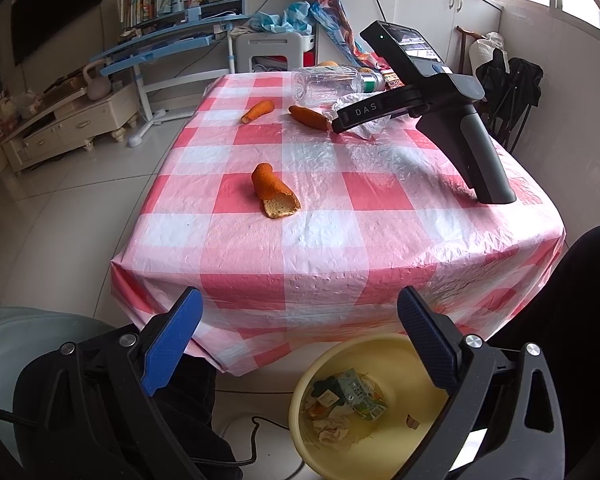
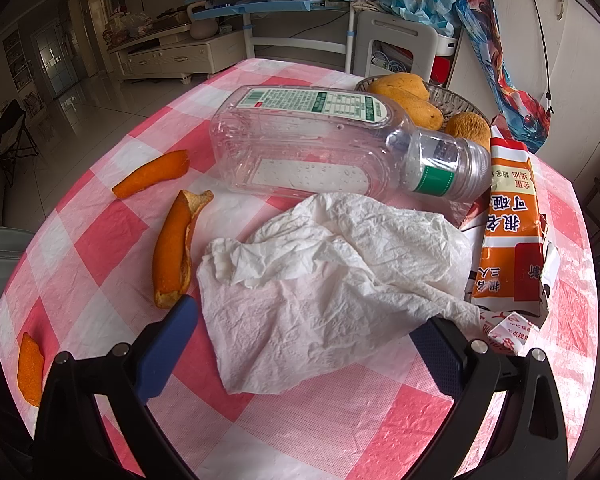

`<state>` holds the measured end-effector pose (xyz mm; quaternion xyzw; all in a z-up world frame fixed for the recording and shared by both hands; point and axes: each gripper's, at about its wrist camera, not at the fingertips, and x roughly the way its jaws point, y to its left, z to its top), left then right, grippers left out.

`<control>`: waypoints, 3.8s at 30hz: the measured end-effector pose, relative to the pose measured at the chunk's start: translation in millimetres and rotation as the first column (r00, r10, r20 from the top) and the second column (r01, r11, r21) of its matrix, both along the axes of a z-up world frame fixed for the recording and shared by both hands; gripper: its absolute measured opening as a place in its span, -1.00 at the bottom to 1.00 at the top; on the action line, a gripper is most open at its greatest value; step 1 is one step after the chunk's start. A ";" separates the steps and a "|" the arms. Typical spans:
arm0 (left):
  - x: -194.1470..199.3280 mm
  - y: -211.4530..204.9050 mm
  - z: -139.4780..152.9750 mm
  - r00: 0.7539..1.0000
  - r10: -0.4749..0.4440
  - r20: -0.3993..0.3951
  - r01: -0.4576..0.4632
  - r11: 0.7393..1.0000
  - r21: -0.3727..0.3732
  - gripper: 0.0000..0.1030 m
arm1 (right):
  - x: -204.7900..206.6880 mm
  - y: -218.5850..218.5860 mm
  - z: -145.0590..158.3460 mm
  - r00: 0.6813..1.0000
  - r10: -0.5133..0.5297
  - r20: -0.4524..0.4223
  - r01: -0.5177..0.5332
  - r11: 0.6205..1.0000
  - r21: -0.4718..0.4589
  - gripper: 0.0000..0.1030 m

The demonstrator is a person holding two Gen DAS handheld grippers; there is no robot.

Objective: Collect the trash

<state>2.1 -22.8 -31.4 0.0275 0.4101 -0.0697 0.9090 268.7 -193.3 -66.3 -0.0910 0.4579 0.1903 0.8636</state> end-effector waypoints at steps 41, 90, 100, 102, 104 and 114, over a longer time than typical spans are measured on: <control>4.0 37.7 8.1 0.995 0.093 -0.039 -0.099 0.975 -0.198 0.83 | 0.0 0.2 -0.3 1.000 -0.001 0.002 0.001 1.000 0.000 0.88; 124.7 34.4 -7.8 0.998 0.056 -0.041 -0.066 0.951 -0.303 -0.71 | 8.5 -7.4 23.7 0.988 -0.153 0.019 0.149 0.980 0.130 0.87; 128.3 32.1 -7.2 0.998 0.048 -0.041 -0.058 0.952 -0.300 -0.71 | 26.7 -0.6 2.3 0.990 -0.138 -0.020 0.139 0.989 0.045 0.08; 126.4 31.4 -5.7 0.998 0.047 -0.030 -0.054 0.952 -0.301 -0.71 | 22.3 -9.6 8.1 0.990 -0.138 -0.030 0.140 0.986 0.093 -0.74; 123.0 30.4 -4.1 0.999 0.043 -0.016 -0.046 0.954 -0.297 -0.71 | 16.4 -23.2 15.4 0.988 -0.150 -0.035 0.154 0.972 0.177 -0.75; 92.5 23.8 14.4 0.997 -0.014 0.071 0.034 0.956 -0.290 -0.71 | -69.9 -45.4 75.3 0.992 -0.111 0.055 0.074 0.883 0.463 -0.75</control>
